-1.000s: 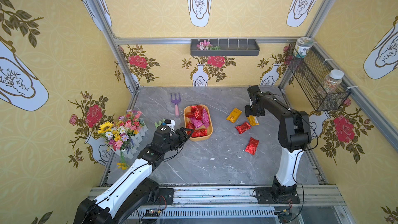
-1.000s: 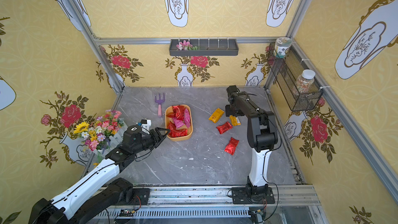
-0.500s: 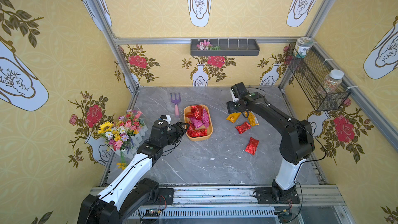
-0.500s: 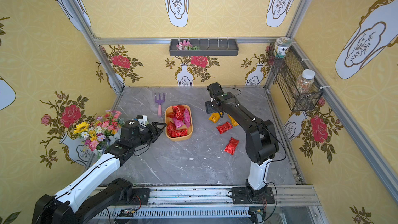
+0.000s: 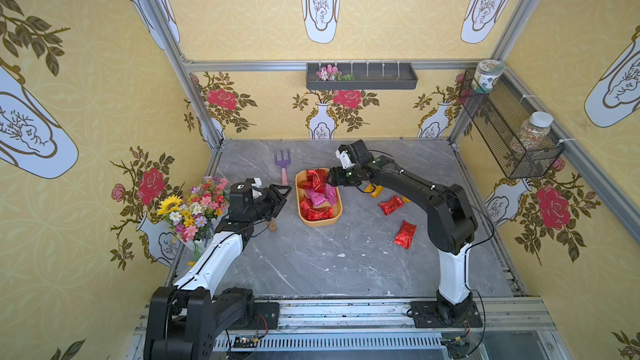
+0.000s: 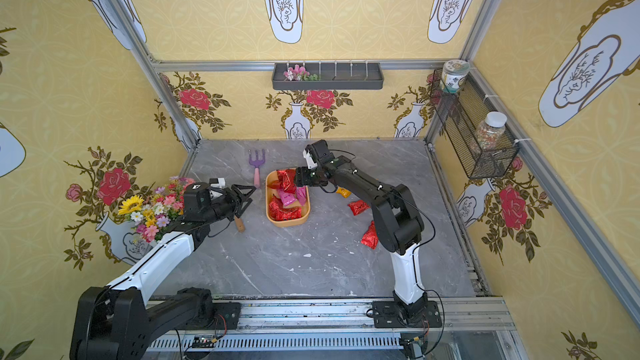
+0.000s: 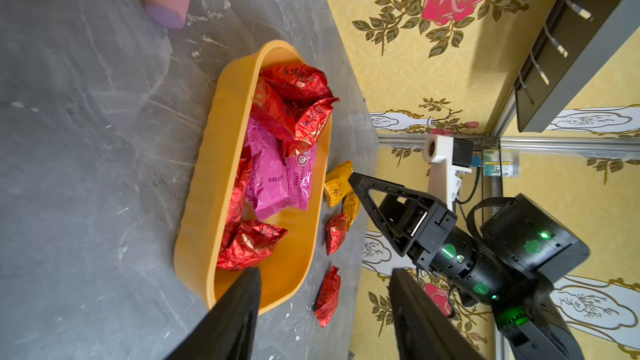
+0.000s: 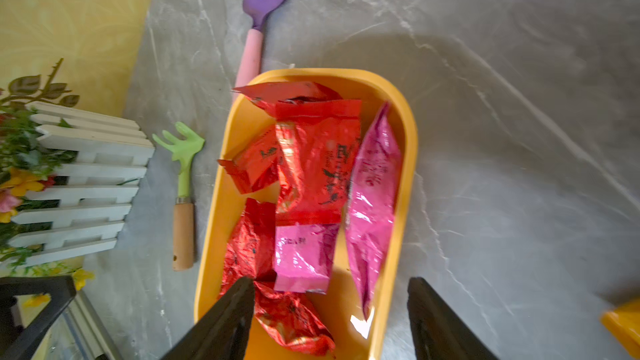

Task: Take the tea bags out of the storage box
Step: Pick up the tea bag from the storage box.

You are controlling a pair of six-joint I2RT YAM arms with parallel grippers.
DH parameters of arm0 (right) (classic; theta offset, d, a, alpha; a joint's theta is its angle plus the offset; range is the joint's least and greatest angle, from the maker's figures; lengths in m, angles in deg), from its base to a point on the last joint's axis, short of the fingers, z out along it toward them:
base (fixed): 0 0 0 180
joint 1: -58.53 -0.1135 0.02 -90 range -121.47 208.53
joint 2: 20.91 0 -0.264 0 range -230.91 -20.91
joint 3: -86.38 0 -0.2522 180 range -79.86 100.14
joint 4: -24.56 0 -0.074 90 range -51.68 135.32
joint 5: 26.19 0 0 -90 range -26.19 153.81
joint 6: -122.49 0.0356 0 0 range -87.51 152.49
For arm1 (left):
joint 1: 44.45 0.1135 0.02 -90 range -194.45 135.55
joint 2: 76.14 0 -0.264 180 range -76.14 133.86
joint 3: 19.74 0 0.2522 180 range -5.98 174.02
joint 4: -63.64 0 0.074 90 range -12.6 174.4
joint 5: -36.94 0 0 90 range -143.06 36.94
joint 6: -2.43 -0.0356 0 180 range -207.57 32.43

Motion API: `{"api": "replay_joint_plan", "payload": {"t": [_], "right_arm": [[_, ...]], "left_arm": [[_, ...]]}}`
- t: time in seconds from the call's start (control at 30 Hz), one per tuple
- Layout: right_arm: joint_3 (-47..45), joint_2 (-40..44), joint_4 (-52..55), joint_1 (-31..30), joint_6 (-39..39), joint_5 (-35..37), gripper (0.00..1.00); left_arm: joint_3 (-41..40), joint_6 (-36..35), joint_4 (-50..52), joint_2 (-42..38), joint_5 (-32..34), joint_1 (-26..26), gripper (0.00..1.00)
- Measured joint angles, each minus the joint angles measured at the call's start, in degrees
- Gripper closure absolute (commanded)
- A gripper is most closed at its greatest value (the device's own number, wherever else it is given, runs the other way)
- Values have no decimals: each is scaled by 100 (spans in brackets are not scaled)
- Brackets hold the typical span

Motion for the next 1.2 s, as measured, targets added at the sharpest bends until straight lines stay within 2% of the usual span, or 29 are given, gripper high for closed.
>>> {"api": "replay_joint_plan", "payload": {"t": [0.2,0.5,1.2], "right_arm": [[579,-568,-179,-118,146,-160,23],[1073,-1084,-197,-105,144,-142,23],[1661,-1484,24,-98,-87,177,23]], "left_arm": [[-164,205,-258,-310,-291,2,35],[-509,254,-162,-855,-343,17,35],[-533,249,-2,-885,-348,17,35]]}}
